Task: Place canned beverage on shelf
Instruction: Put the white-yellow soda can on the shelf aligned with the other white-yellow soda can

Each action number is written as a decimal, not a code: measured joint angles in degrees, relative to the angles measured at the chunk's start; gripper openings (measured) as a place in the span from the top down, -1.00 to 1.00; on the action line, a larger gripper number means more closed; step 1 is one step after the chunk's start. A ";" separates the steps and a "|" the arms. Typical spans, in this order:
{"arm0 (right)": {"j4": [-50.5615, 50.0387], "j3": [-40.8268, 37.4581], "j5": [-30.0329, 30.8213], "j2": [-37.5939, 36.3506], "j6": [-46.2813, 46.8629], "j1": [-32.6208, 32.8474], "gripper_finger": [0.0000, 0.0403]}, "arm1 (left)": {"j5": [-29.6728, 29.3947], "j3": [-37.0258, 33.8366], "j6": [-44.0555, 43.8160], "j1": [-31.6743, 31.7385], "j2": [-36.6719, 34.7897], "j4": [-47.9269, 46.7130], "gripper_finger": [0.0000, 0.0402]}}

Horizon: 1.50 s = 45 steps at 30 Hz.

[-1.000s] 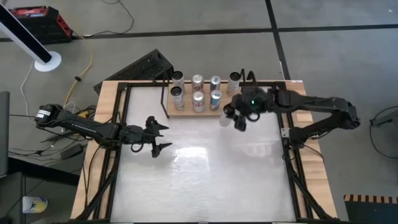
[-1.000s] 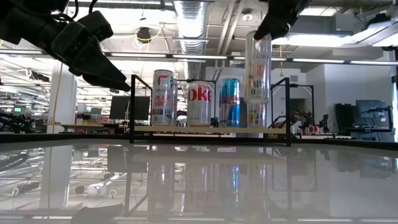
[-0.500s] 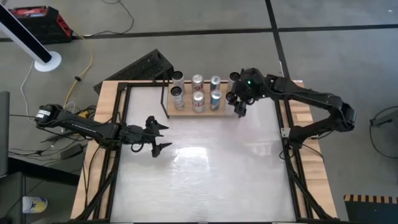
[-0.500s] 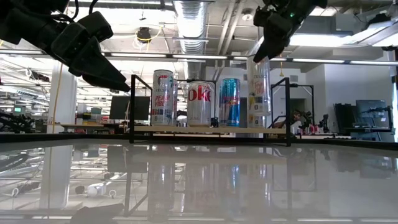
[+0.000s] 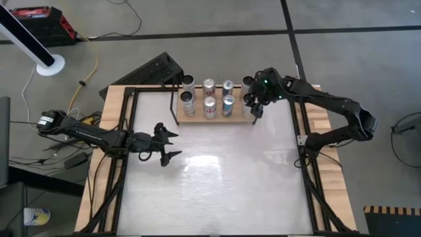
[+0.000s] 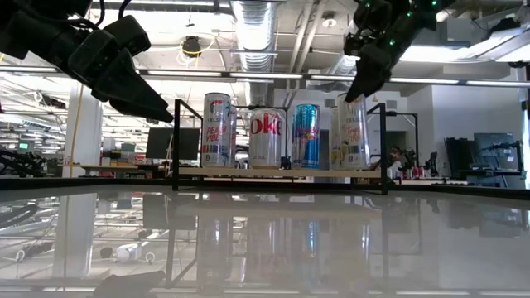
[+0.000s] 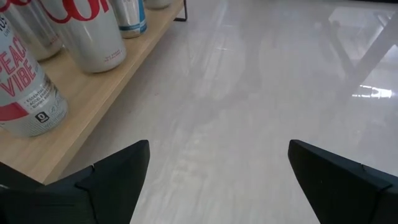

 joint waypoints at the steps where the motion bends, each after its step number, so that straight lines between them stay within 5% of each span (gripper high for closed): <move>1: 0.09 -0.08 0.00 0.00 -0.12 0.00 -0.41 | 0.00 0.00 -0.04 0.00 0.00 0.00 -0.83; 39: 2.23 -2.59 2.12 -0.09 0.78 -0.85 -0.43 | 0.07 0.02 0.17 0.00 -0.01 0.00 -0.83; 45: 2.04 -2.62 2.43 -0.09 0.19 -0.85 -0.59 | 0.05 0.02 0.19 0.00 0.00 0.00 -0.83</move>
